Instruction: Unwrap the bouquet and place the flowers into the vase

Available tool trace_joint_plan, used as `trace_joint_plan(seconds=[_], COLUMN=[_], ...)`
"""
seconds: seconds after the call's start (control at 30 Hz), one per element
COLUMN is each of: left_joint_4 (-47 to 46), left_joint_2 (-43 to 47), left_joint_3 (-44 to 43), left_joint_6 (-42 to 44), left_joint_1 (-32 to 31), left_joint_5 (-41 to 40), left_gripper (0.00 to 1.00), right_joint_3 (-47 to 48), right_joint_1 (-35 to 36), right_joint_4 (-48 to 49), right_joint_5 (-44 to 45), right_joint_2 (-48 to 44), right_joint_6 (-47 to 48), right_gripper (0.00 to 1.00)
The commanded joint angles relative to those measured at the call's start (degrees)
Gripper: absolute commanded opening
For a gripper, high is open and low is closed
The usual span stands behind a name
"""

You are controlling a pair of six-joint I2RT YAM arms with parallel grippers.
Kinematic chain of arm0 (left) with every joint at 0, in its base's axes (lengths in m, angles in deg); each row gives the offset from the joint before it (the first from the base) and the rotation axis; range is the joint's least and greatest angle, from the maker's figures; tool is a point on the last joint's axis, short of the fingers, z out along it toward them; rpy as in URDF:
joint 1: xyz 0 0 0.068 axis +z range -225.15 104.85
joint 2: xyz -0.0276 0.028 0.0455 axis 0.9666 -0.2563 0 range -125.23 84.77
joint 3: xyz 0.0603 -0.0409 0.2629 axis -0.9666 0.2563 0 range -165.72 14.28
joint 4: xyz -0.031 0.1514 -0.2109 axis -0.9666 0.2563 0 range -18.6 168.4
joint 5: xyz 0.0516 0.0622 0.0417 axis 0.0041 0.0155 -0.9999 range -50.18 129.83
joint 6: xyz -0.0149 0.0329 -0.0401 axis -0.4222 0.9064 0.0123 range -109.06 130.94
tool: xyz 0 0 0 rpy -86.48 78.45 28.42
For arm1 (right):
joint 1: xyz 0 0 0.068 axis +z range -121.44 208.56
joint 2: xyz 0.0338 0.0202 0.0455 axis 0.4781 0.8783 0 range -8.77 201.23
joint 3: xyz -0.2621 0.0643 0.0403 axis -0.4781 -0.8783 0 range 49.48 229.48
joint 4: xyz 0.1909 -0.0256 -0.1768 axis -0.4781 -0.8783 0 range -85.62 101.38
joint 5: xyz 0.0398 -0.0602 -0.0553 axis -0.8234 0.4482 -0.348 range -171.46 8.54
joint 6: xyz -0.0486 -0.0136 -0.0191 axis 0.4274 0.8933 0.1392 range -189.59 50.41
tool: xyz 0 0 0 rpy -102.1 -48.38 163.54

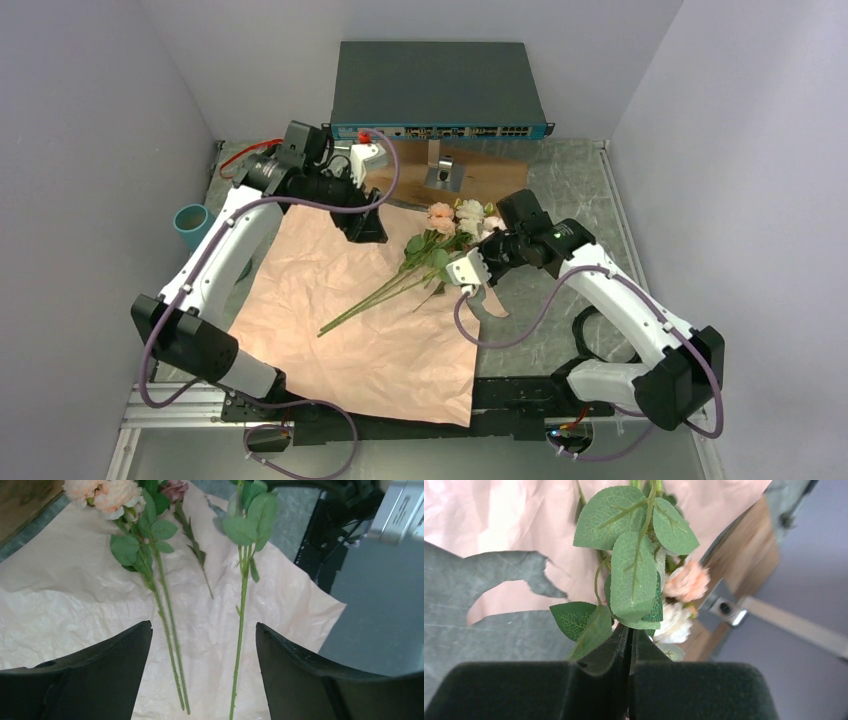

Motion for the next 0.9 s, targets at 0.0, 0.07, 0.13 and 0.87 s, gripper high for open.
trace_joint_plan(seconds=[0.0,0.07,0.13,0.87], left_joint_4=[15.3,19.6,21.4,20.0], left_joint_2=[-4.6,-6.2,-7.4,-14.0], left_joint_3=[-9.3,-12.0,-13.1,-7.0], left_joint_6=[3.7,4.5,3.1,-5.4], left_joint_1=[0.2,0.2,0.2,-6.1], left_joint_5=[8.1,10.8,14.6,30.5], left_gripper=[0.81,0.8,0.8,0.54], right_joint_3=[-0.6,-2.6,-5.1,-14.3], right_joint_1=[4.2,6.0,7.7,13.4], right_joint_4=[6.9,12.0,18.6,38.0], right_joint_5=[0.2,0.2,-0.3,-15.2], right_joint_2=[-4.7,-6.3,-7.7,-12.9], right_joint_6=[7.3,9.0,8.9,20.0], right_gripper=[0.0,0.0,0.0,0.0])
